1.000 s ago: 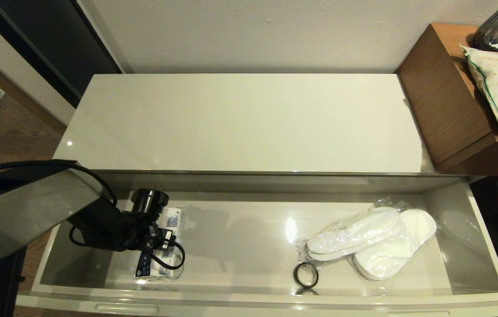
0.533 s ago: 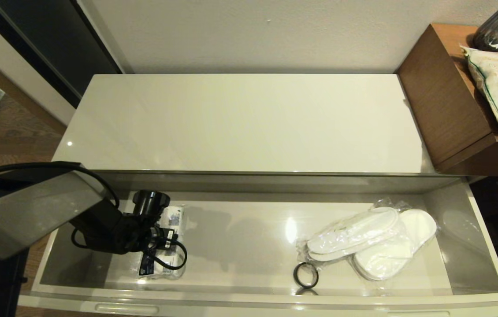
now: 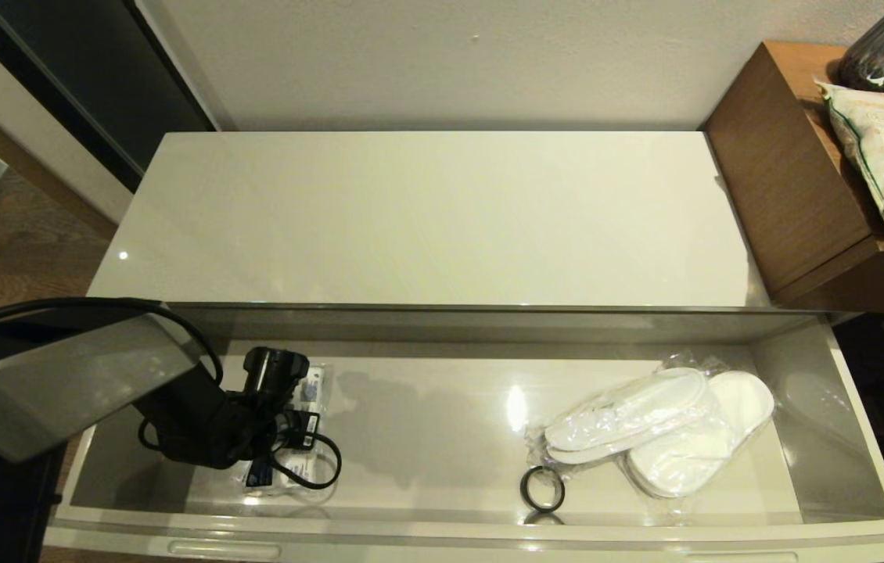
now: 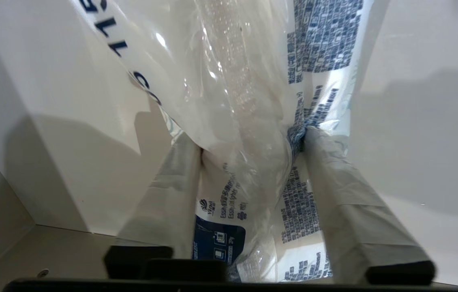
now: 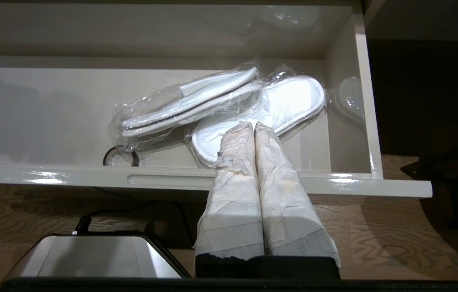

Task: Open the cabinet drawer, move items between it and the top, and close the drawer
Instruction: Take out the tissue from the drawer

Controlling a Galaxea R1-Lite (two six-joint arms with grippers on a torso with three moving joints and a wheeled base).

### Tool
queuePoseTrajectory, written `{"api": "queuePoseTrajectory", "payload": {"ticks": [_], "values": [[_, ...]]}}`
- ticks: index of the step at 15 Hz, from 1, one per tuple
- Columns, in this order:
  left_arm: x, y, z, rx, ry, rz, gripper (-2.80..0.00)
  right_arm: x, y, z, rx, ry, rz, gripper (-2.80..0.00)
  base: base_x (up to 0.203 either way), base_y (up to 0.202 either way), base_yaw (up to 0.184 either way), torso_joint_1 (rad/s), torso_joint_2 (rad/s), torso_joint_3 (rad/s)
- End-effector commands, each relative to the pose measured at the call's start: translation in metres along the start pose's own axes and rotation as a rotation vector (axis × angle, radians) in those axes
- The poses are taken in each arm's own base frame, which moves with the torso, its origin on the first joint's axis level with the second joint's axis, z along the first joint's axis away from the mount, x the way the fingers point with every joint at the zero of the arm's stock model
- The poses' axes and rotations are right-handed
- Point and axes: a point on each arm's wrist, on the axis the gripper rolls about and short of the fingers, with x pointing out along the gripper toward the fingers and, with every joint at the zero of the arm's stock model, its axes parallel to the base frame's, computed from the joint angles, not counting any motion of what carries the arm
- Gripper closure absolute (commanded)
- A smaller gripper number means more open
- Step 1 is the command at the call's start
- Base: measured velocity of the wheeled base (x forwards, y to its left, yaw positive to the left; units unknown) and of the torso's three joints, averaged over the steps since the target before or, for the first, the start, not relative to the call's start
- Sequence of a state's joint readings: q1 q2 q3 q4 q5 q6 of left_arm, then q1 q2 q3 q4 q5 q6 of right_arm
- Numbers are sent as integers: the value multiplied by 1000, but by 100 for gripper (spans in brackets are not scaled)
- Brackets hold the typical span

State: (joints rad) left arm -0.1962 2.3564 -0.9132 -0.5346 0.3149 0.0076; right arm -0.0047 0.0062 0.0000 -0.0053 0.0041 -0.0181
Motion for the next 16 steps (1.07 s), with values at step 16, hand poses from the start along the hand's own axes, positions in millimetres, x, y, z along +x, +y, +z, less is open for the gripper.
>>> {"api": "queuePoseTrajectory", "payload": {"ticks": [16], "values": [[-129,43,46,27,-70,1,0,0,0,0,0,1,1,0,0,0,0,0,0,0]]}}
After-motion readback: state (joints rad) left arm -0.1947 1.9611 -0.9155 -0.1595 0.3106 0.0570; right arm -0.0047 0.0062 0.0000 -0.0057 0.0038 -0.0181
